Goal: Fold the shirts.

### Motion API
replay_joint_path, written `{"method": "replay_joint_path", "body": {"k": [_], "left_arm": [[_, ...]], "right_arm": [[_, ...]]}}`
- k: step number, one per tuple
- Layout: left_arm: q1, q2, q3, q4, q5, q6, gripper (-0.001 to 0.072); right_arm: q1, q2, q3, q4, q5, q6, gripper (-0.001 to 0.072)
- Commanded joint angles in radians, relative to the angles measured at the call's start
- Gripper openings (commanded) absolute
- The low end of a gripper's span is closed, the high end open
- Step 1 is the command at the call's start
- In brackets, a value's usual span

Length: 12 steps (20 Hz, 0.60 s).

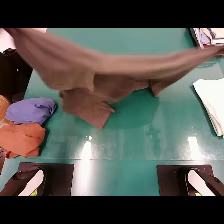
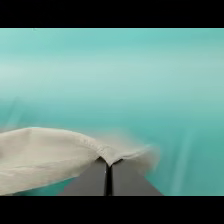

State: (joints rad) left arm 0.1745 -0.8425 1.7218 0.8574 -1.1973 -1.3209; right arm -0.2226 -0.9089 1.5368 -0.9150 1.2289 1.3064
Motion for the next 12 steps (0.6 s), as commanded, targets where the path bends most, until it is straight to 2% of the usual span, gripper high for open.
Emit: {"method": "replay_joint_path", "body": {"k": [1, 7, 10, 12], "left_arm": [[0.013, 0.017, 0.292, 0.008, 0.021, -0.036, 0.0025], [0.013, 0.025, 0.531, 0.008, 0.128, -0.064, 0.0025], [0.013, 0.025, 0.476, 0.076, 0.095, -0.092, 0.0025], [0.013, 0.025, 0.324, 0.091, 0.057, -0.113, 0.0025]], "right_arm": [[-0.109, 0.074, 0.213, -0.002, -0.009, 0.001, 0.0014], [-0.278, 0.052, 0.467, -0.003, 0.056, 0.003, 0.0013], [-0.282, -0.045, 0.577, -0.002, 0.138, 0.043, 0.0013], [-0.235, -0.124, 0.563, -0.002, 0.198, 0.058, 0.0014]]}}
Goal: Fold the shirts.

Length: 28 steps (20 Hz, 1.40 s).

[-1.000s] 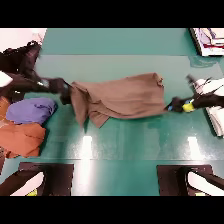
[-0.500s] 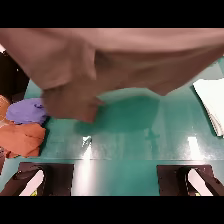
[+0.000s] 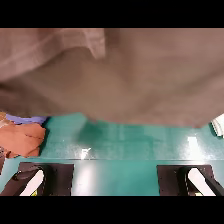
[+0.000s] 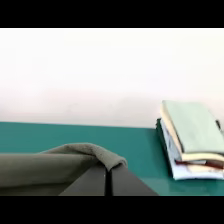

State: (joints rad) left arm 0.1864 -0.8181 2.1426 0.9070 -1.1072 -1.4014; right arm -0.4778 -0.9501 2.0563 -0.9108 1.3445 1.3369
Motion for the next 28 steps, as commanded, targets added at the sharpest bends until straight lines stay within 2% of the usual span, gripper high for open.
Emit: {"method": "replay_joint_path", "body": {"k": [1, 5, 8, 12, 14, 16, 18, 19, 22, 24, 26, 28], "left_arm": [[0.001, -0.006, -0.196, 0.037, -0.051, -0.033, 0.0025], [0.001, -0.122, -0.518, 0.028, -0.135, -0.029, 0.0025], [0.0, -0.291, -0.657, 0.015, -0.169, 0.019, 0.0025], [0.0, -0.588, -0.707, -0.079, -0.112, 0.082, 0.0026], [0.0, -0.71, -0.707, -0.197, -0.034, 0.16, 0.0025], [0.0, -0.776, -0.706, -0.282, 0.071, 0.192, 0.0025], [0.0, -0.785, -0.706, -0.282, 0.15, 0.206, 0.0026], [0.002, -0.785, -0.7, -0.276, 0.149, 0.206, 0.0025], [0.0, -0.78, -0.671, -0.161, 0.029, 0.204, 0.0024], [-0.023, -0.771, -0.68, -0.008, -0.049, 0.191, 0.0023], [-0.064, -0.758, -0.715, 0.164, -0.076, 0.149, 0.0023], [-0.106, -0.759, -0.758, 0.23, -0.058, 0.145, 0.0024]], "right_arm": [[0.058, -0.117, -0.002, -0.008, 0.103, 0.028, 0.0013], [0.202, -0.316, -0.21, -0.027, 0.189, 0.045, 0.0013], [0.301, -0.492, -0.312, -0.168, 0.2, 0.071, 0.0014], [0.379, -0.739, -0.275, -0.216, 0.126, 0.072, 0.0013], [0.397, -0.834, -0.194, -0.216, 0.069, 0.072, 0.0013], [0.407, -0.896, -0.103, -0.216, 0.025, 0.073, 0.0013], [0.407, -0.921, -0.039, -0.22, 0.013, 0.072, 0.0013], [0.405, -0.92, -0.024, -0.229, 0.017, 0.072, 0.0013], [0.399, -0.853, -0.114, -0.327, 0.044, 0.068, 0.0012], [0.4, -0.791, -0.244, -0.357, 0.039, 0.045, 0.0012], [0.409, -0.737, -0.387, -0.372, 0.008, 0.042, 0.0012], [0.419, -0.696, -0.517, -0.367, -0.035, 0.029, 0.0012]]}}
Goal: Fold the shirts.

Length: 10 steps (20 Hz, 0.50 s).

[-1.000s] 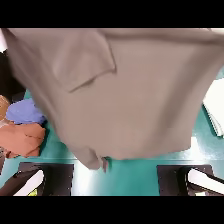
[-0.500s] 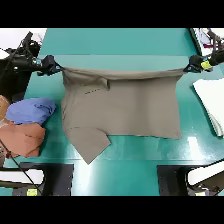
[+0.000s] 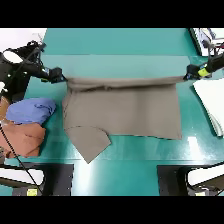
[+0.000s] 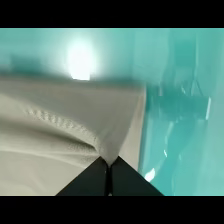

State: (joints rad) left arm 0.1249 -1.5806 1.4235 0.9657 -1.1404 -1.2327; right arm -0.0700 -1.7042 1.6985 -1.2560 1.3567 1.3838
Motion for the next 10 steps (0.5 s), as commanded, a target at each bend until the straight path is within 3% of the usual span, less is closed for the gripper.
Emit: {"method": "replay_joint_path", "body": {"k": [1, 5, 6, 7, 8, 10], "left_arm": [[-0.061, 0.004, -0.06, 0.171, -0.002, -0.024, 0.0025], [-0.096, 0.004, -0.093, 0.171, 0.05, -0.038, 0.0027], [-0.093, 0.005, -0.092, 0.172, 0.039, -0.072, 0.0089], [-0.084, 0.008, -0.092, 0.172, 0.014, -0.104, 0.0329], [-0.069, 0.016, -0.092, 0.173, -0.027, -0.122, 0.0403], [-0.039, 0.06, -0.095, 0.2, -0.119, -0.123, 0.0404]], "right_arm": [[0.013, 0.072, -0.211, -0.021, -0.069, -0.017, 0.0013], [0.013, 0.093, -0.312, -0.003, -0.089, -0.016, 0.0022], [0.009, 0.093, -0.317, 0.018, -0.072, -0.016, 0.0161], [0.002, 0.093, -0.317, 0.036, -0.058, -0.016, 0.0329], [-0.004, 0.097, -0.312, 0.051, -0.036, -0.016, 0.0353], [-0.022, 0.137, -0.333, 0.058, -0.013, -0.027, 0.0353]]}}
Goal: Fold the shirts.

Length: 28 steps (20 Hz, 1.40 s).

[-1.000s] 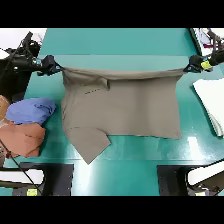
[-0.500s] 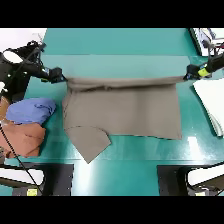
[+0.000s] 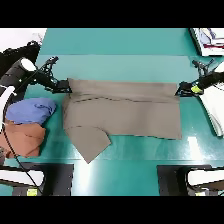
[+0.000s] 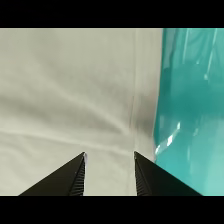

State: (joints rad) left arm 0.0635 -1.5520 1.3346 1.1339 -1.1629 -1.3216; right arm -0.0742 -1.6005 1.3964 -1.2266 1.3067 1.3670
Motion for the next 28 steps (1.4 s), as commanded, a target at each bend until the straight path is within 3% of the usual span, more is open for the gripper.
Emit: {"method": "replay_joint_path", "body": {"k": [1, 4, 9, 11, 17, 24, 25, 26, 28], "left_arm": [[0.034, 0.072, -0.028, 0.059, -0.133, -0.039, 0.0404], [0.036, 0.26, -0.209, 0.12, -0.156, -0.106, 0.0406], [0.035, 0.574, -0.644, 0.014, -0.09, -0.198, 0.0407], [0.036, 0.651, -0.775, -0.025, -0.064, -0.198, 0.0407], [0.035, 0.689, -0.961, -0.126, 0.024, -0.196, 0.0407], [0.035, 0.689, -1.031, -0.319, 0.182, -0.099, 0.0403], [0.036, 0.689, -1.031, -0.336, 0.185, -0.087, 0.0258], [0.036, 0.689, -1.031, -0.357, 0.185, -0.053, 0.003], [0.036, 0.689, -1.009, -0.375, 0.157, -0.042, 0.0025]], "right_arm": [[-0.029, 0.071, -0.06, 0.029, 0.032, -0.017, 0.0353], [-0.069, 0.199, -0.177, 0.031, 0.036, -0.018, 0.0353], [-0.101, 0.36, -0.337, 0.031, 0.029, -0.026, 0.0353], [-0.101, 0.383, -0.35, 0.03, 0.032, -0.026, 0.036], [-0.096, 0.399, -0.349, 0.058, 0.039, -0.025, 0.0364], [-0.096, 0.399, -0.349, 0.121, 0.039, -0.025, 0.0364], [-0.096, 0.399, -0.349, 0.134, 0.04, -0.026, 0.0364], [-0.097, 0.399, -0.349, 0.132, 0.047, -0.026, 0.0363], [-0.117, 0.4, -0.362, 0.124, 0.078, -0.055, 0.0363]]}}
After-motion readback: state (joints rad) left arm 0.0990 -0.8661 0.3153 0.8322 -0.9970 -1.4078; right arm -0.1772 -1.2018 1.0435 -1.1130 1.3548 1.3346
